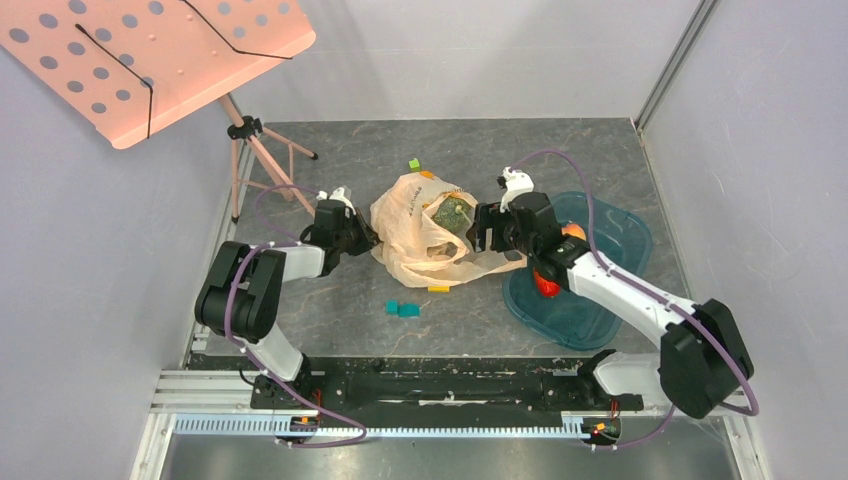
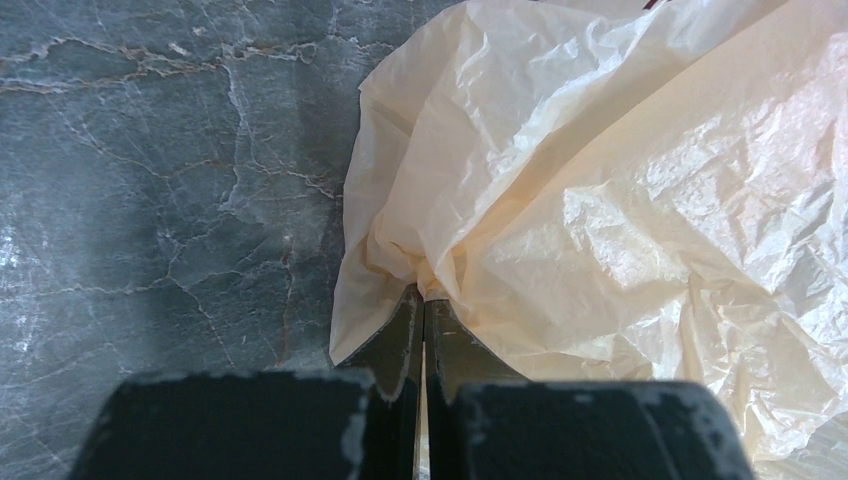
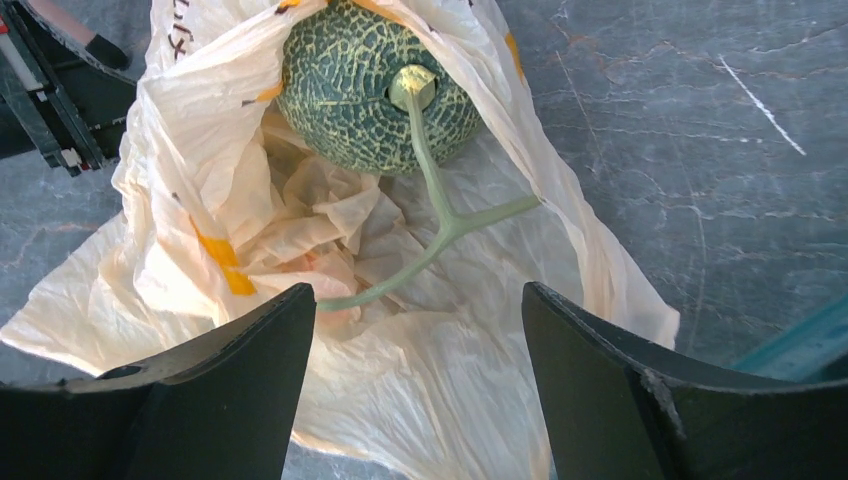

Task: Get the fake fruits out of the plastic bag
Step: Take out the fake fruit from the plastic bag.

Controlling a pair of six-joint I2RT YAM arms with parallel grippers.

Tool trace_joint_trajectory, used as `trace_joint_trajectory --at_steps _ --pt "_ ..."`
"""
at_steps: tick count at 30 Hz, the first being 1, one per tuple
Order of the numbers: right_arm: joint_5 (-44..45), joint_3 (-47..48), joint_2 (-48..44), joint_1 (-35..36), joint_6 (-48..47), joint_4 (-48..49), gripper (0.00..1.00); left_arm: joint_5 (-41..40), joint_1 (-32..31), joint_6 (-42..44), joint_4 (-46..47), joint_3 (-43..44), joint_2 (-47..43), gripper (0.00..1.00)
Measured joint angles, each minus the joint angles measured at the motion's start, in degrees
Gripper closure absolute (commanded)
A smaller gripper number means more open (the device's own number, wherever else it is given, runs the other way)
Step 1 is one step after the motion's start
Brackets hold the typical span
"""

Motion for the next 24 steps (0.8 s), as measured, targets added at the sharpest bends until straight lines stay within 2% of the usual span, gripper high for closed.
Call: trace_joint_trajectory --at_steps 11,24 --pt "-7.0 0.1 7.1 -3.4 7.2 7.2 0.25 0.2 0.1 0.0 0.3 0.0 0.0 0.98" --pt "-7.6 0.1 11.3 -3.5 11.7 9.1 0.34 1.1 0.3 -0.1 0.6 0.0 0.0 0.98"
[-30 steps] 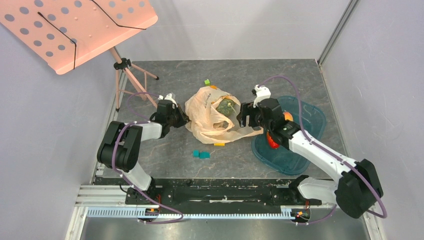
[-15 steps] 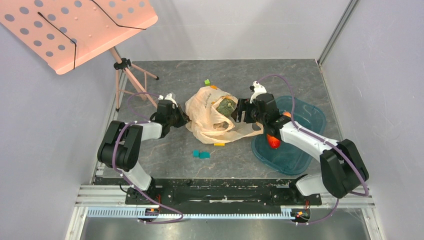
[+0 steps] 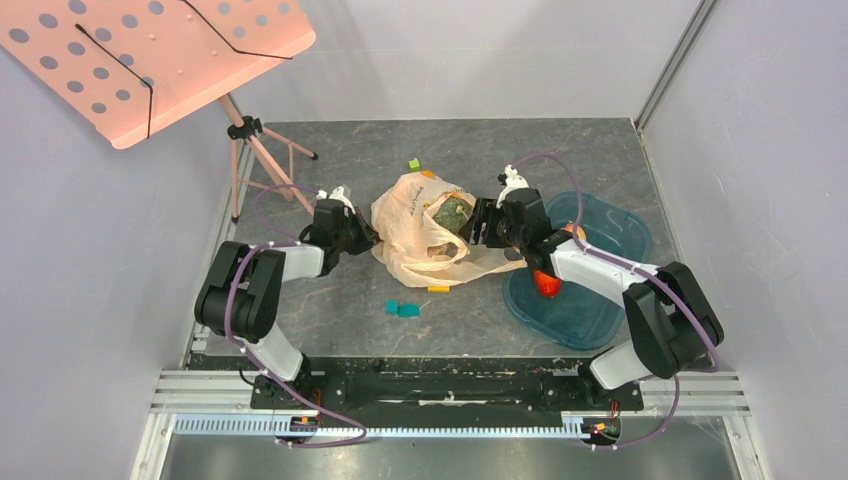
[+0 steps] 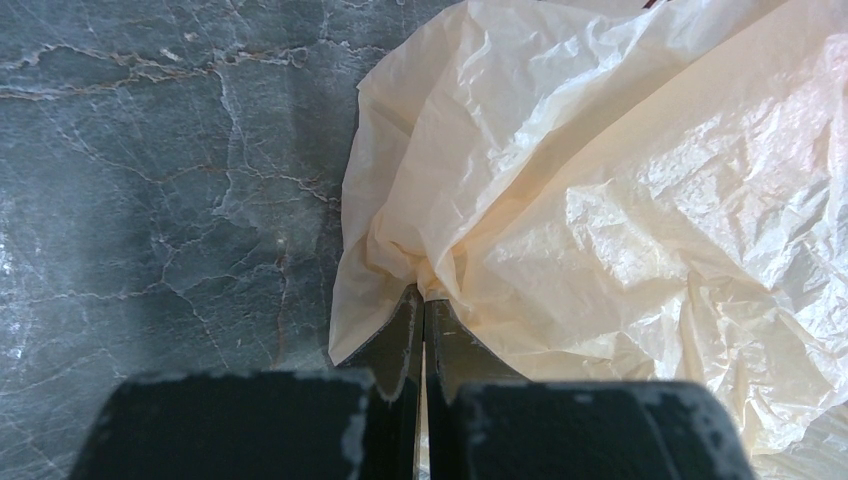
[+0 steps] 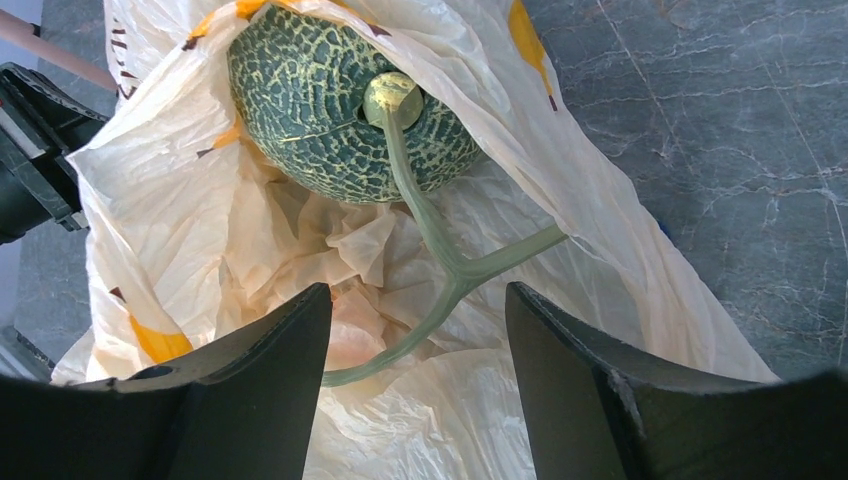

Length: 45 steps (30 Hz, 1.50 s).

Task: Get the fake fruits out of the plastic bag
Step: Take out the fake fruit from the plastic bag.

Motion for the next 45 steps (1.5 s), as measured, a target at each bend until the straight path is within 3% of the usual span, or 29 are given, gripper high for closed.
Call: trace_joint_trajectory --at_steps 7,17,29,39,45 --pt "0.0 0.0 2.3 0.0 0.7 0.7 0.4 0.3 0.0 -1.0 0.1 0.0 0.0 0.98" --pt "1.1 0.3 4.3 0.0 1.4 1.4 0.58 0.3 0.2 -1.2 0.1 0.0 0.0 0.98" --pt "3.7 1.0 3.4 0.0 -0.5 1.2 0.99 0.3 0.4 -1.2 0.1 0.0 0.0 0.98" --pt "2.8 1.0 -3.0 0.1 -3.1 -1.8 1.0 0.4 0.4 -1.2 0.1 0.0 0.0 0.98" --pt "-3.6 2.6 -5.4 1.1 -6.2 -4.9 1.0 0.3 0.4 -1.7 0.1 0.0 0.0 0.98"
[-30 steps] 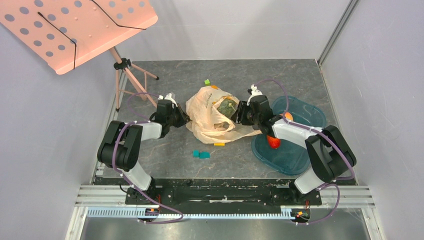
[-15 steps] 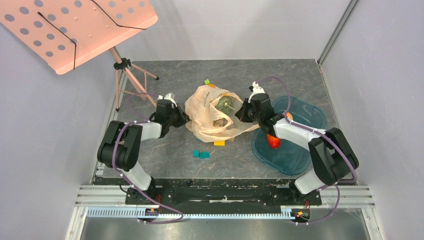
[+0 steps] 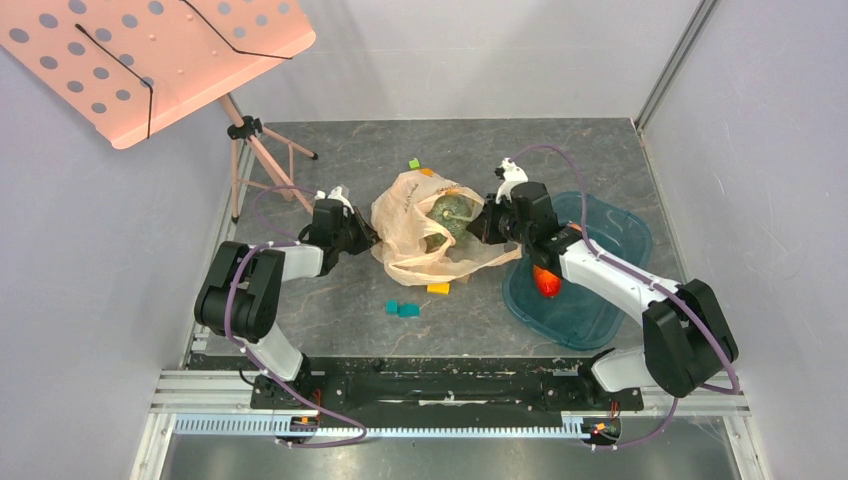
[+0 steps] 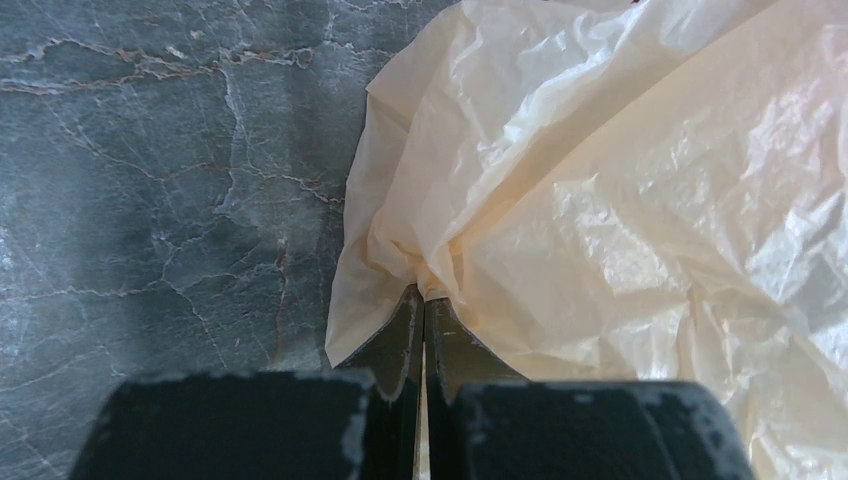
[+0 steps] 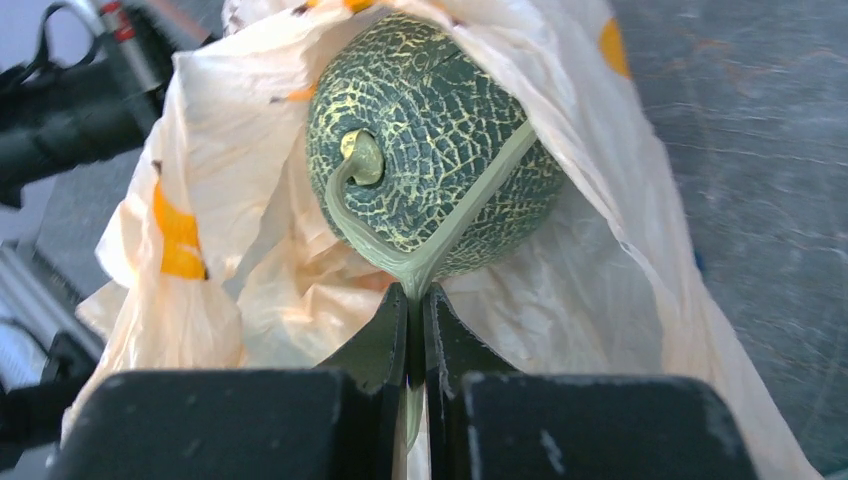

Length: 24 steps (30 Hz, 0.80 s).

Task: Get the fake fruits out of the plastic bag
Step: Take out the fake fruit from the plastic bag.

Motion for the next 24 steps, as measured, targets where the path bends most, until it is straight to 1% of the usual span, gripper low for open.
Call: trace_joint_trajectory --at_steps 5,13,20,24 --pt "-8.1 2.5 -0.1 1.3 -3.1 -2.9 1.0 0.0 0.0 -0.3 0.0 0.0 0.0 0.98" --pt "-18.8 3.3 -2.4 1.6 -8.6 -7.8 1.0 0.0 0.0 -0.6 0.0 0.0 0.0 0.98" --pt "-22.8 4.4 -4.6 1.6 -11.9 -12.2 1.0 -0.5 0.1 -0.6 -0.1 0.0 -0.1 0.98" --pt "-25.5 6.7 -6.2 1.6 -13.5 -14.1 1.0 -0.5 0.4 -0.6 -0.1 0.0 -0.2 0.98"
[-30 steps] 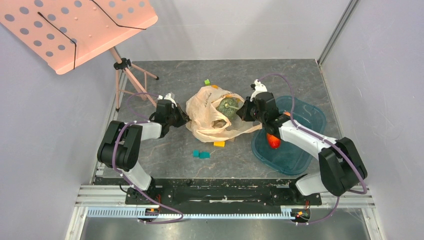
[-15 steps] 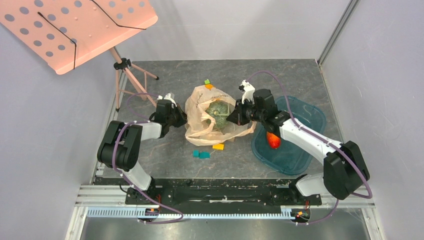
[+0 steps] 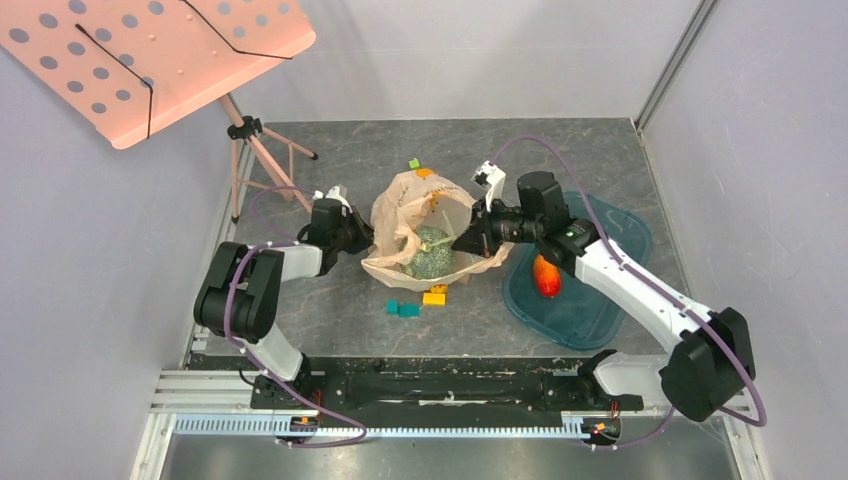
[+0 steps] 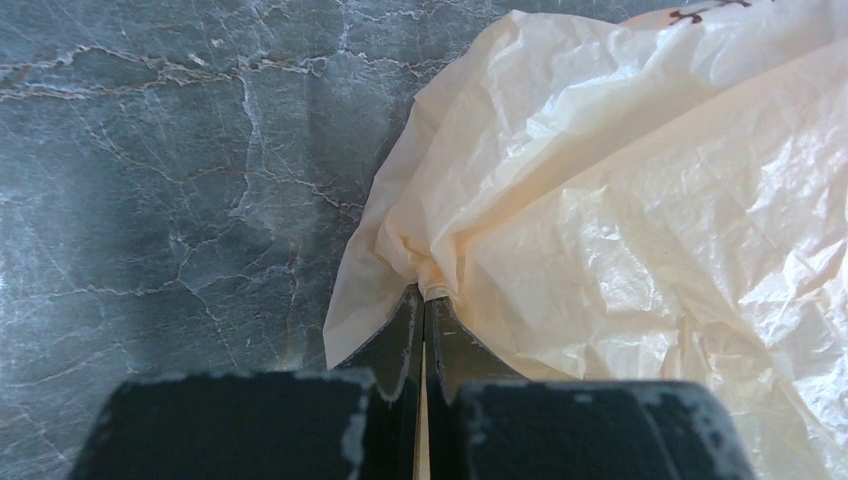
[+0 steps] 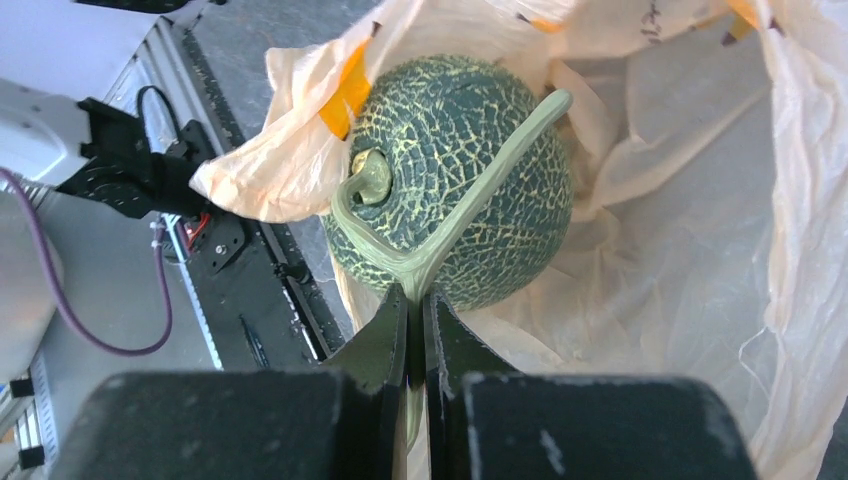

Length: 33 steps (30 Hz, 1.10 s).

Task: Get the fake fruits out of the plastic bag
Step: Take out the fake fruit from the plastic bag.

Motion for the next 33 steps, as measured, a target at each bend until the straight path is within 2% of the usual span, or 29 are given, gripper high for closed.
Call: trace_joint_trajectory --at_steps 7,27,33 --pt "-0.3 5.4 -4.5 0.0 -2.1 -1.9 1.0 0.0 0.0 0.0 0.0 0.0 0.0 0.98" --pt "19.5 9.2 -12.4 0.0 -1.1 0.7 1.0 0.0 0.2 0.0 0.1 0.0 0.0 0.98" --pt "24.9 12.7 -12.5 -2.5 -0.7 -1.6 1.0 0.0 0.2 0.0 0.1 -0.6 -0.8 0.98"
